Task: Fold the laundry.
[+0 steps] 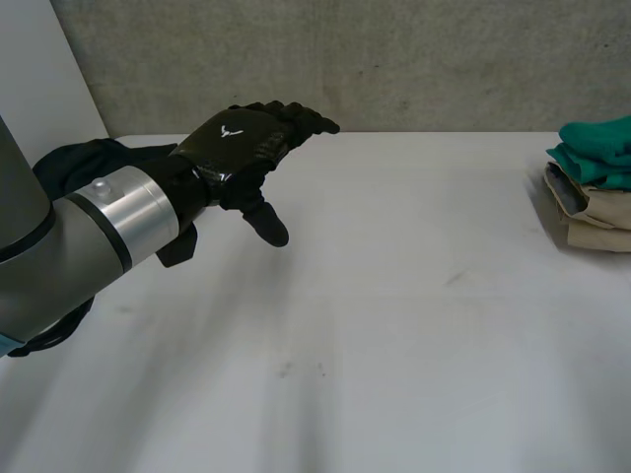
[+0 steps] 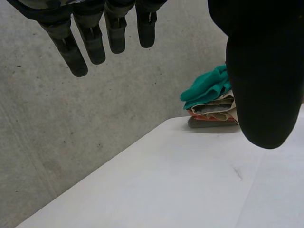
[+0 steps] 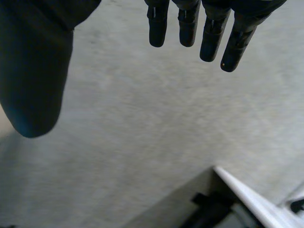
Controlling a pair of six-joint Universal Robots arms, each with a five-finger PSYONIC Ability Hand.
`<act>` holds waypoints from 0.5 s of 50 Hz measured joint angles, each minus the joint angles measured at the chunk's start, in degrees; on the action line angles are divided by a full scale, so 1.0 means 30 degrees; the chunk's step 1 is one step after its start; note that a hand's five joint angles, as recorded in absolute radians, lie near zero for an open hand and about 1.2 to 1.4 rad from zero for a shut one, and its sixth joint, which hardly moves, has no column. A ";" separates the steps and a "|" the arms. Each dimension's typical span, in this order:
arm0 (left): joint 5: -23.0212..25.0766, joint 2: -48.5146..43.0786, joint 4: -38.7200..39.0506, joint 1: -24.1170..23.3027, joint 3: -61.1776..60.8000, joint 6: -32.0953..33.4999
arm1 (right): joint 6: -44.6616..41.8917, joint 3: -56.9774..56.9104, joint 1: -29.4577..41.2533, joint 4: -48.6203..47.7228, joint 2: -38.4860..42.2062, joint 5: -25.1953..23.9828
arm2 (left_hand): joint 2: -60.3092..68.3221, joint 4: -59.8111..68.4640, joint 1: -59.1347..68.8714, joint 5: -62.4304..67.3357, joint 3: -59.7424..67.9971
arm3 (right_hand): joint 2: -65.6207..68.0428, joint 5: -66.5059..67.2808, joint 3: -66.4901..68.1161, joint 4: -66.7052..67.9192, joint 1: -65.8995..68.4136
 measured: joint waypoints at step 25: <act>-0.5175 -0.2133 0.5779 0.5904 0.2233 0.1445 | 0.2341 0.8851 1.6430 -0.6448 -0.4926 -0.3779 | 0.0000 0.0008 -0.0002 0.0002 0.0000 | -0.0003 0.0000 -0.0069 0.0000 0.0000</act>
